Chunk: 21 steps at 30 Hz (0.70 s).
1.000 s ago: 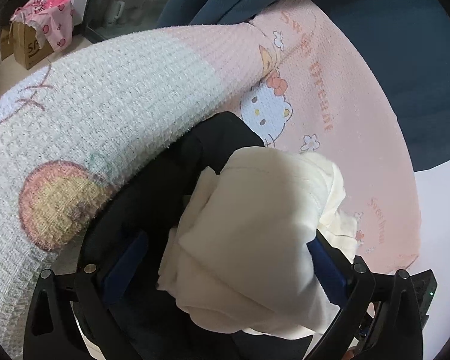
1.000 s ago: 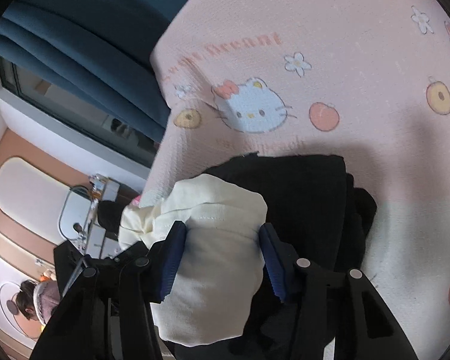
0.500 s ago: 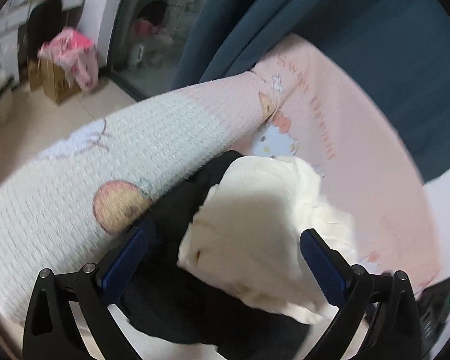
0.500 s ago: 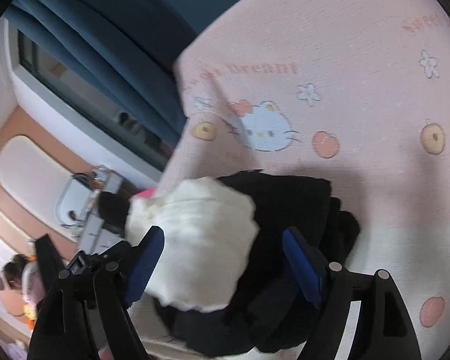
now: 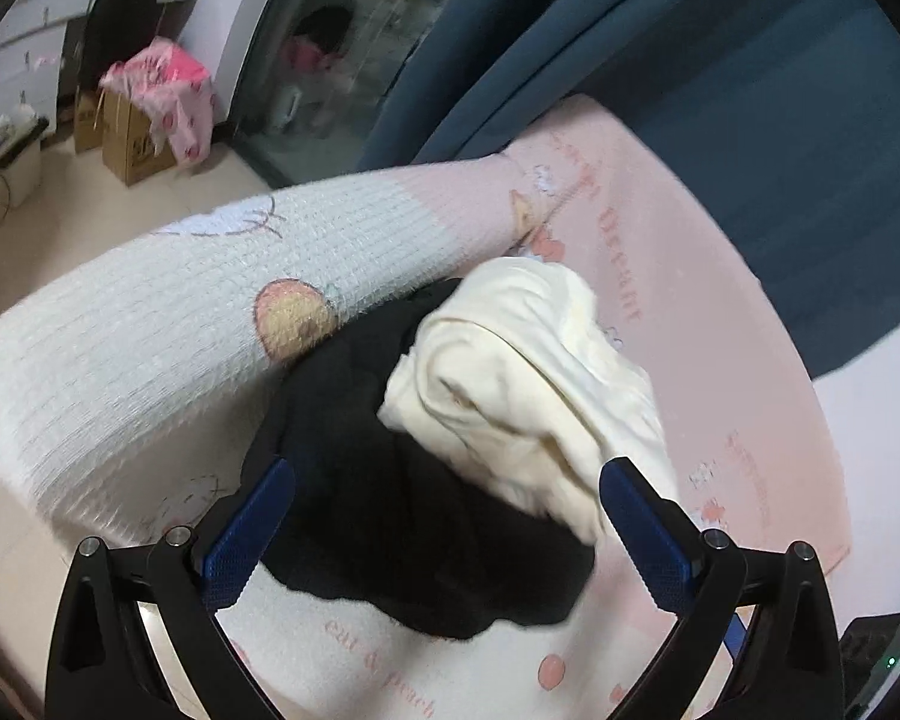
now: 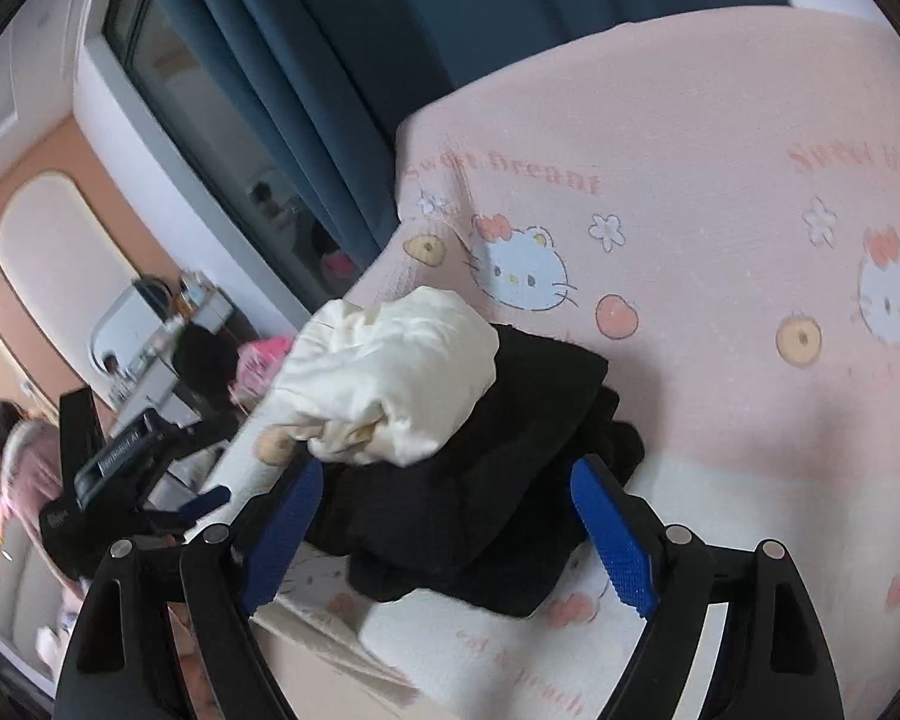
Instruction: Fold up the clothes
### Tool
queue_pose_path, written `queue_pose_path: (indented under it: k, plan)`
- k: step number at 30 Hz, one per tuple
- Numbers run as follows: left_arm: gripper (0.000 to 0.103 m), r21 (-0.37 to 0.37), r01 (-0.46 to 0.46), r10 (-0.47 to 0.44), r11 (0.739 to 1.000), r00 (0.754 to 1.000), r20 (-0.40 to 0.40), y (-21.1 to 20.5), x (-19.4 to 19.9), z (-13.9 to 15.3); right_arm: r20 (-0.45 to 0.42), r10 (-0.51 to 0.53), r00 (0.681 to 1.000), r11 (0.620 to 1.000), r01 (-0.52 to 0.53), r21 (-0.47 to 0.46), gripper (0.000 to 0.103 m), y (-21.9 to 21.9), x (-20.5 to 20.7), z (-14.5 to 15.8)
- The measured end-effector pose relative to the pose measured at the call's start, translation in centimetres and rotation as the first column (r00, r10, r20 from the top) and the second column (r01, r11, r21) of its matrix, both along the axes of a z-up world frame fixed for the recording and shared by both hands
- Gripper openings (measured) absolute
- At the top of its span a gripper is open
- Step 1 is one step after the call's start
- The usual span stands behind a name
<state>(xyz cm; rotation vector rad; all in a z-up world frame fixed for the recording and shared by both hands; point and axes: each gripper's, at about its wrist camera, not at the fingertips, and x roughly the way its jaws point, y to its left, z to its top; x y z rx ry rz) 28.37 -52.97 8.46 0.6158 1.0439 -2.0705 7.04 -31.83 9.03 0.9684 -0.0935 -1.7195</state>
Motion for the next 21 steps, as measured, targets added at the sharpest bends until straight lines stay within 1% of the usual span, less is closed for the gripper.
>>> queue_pose_path:
  k: [3,7,8,10,11,12,14,15,17,18,21]
  plan:
    - [0.103,-0.073,0.025,-0.022,0.997,0.999,0.037,3.2,0.4,1.4,-0.031,0.005,1.000,1.000,-0.005,0.000,0.085,2.4,1.7,0.4]
    - [0.103,-0.177,0.073,-0.057,0.982,0.994,0.091,8.0,1.8,3.3,-0.043,0.010,0.999,1.000,-0.009,0.014,0.085,5.3,3.8,1.2]
    - [0.103,-0.195,0.086,-0.068,0.977,0.993,0.097,9.2,2.2,3.6,-0.051,0.007,0.999,1.000,-0.006,0.005,0.085,6.2,4.5,1.5]
    - [0.103,-0.232,0.138,-0.123,0.963,0.989,0.078,11.7,3.2,4.2,-0.077,-0.007,0.997,1.000,0.006,-0.015,0.085,7.8,5.8,2.2]
    - [0.103,-0.244,0.156,-0.142,0.957,0.987,0.073,12.5,3.5,4.4,-0.092,-0.015,0.996,1.000,0.013,-0.025,0.087,8.6,6.4,2.5]
    - [0.103,-0.256,0.180,-0.167,0.950,0.983,0.075,13.7,3.8,4.5,-0.103,-0.023,0.994,0.999,0.020,-0.029,0.094,9.2,7.0,2.8]
    - [0.103,-0.261,0.208,-0.192,0.943,0.978,0.084,15.2,4.1,4.6,-0.108,-0.060,0.992,0.998,0.057,-0.029,0.103,10.6,8.1,3.0]
    - [0.103,-0.272,0.228,-0.210,0.935,0.973,0.093,16.3,4.5,4.7,-0.104,-0.068,0.992,0.997,0.065,-0.034,0.103,11.2,8.5,3.0]
    - [0.103,-0.296,0.245,-0.219,0.923,0.968,0.120,17.7,4.9,4.8,-0.087,-0.073,0.994,0.997,0.069,-0.044,0.103,12.3,9.3,2.9]
    - [0.103,-0.316,0.256,-0.220,0.914,0.964,0.146,18.6,5.1,4.7,-0.078,-0.072,0.994,0.997,0.069,-0.046,0.103,12.8,9.6,2.8]
    - [0.103,-0.350,0.276,-0.220,0.895,0.956,0.193,20.3,5.8,4.4,-0.085,-0.071,0.994,0.997,0.069,-0.024,0.103,13.9,10.7,2.6]
